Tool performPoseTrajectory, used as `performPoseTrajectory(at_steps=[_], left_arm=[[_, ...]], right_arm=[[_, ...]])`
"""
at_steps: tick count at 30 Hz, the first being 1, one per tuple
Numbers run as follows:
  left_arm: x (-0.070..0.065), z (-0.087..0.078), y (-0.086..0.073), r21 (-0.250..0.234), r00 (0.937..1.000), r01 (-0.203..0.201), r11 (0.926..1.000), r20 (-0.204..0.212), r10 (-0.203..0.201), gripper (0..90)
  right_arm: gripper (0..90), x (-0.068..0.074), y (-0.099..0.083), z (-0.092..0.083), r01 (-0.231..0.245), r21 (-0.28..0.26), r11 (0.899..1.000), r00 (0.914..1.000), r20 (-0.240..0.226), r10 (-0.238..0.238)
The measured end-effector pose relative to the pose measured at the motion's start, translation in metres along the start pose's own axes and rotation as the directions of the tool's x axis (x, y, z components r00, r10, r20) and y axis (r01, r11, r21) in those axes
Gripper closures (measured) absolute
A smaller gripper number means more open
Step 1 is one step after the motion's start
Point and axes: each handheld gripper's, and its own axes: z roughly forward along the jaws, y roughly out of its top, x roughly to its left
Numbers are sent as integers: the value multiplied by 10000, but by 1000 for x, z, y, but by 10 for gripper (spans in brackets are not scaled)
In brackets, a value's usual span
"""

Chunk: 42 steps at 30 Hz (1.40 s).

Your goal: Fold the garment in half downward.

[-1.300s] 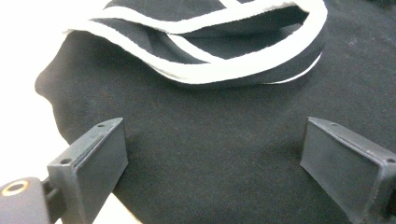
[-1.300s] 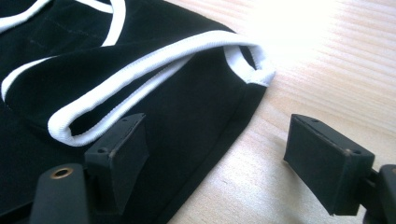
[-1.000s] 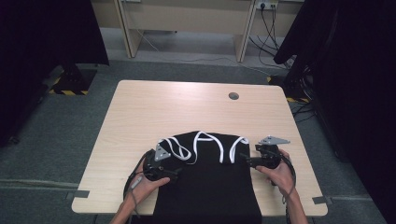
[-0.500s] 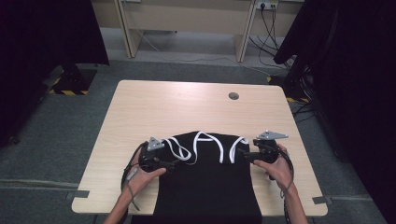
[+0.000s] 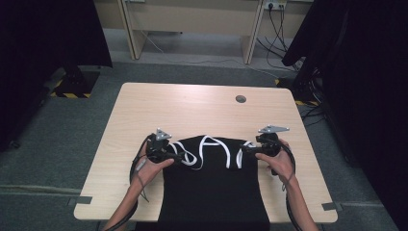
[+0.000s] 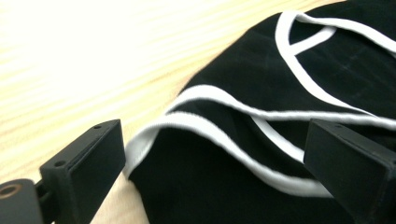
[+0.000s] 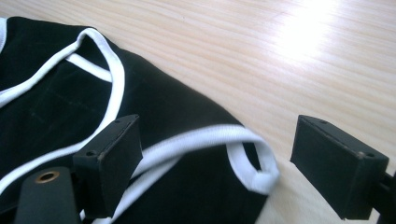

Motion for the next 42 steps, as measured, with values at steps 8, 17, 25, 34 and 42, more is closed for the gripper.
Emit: performPoseTrajectory(at_steps=[8, 17, 25, 34, 42], left_arm=[[0, 21, 10, 428, 9997, -105, 9990, -230, 115, 45], [-4, 31, 7, 157, 9965, -785, 9968, -261, 789, 166], [-14, 27, 1, -537, 9937, -1030, 9932, 390, 1052, 654], [-16, 26, 4, -523, 9934, -986, 9938, 533, 1014, 782], [-15, 21, 16, -766, 9928, -920, 9928, 700, 974, 790]], right_arm=[[166, 6, 9, 21, 254, 496, 9984, 9996, -116, -249], [296, 9, 5, 31, 1084, 750, 9913, 9940, 39, -1090], [730, 14, 4, 26, 1440, 675, 9873, 9875, -748, -1389], [785, 13, 6, 20, 1370, 367, 9899, 9872, -868, -1334], [794, 12, 18, 7, 1554, -50, 9878, 9846, -805, -1553]])
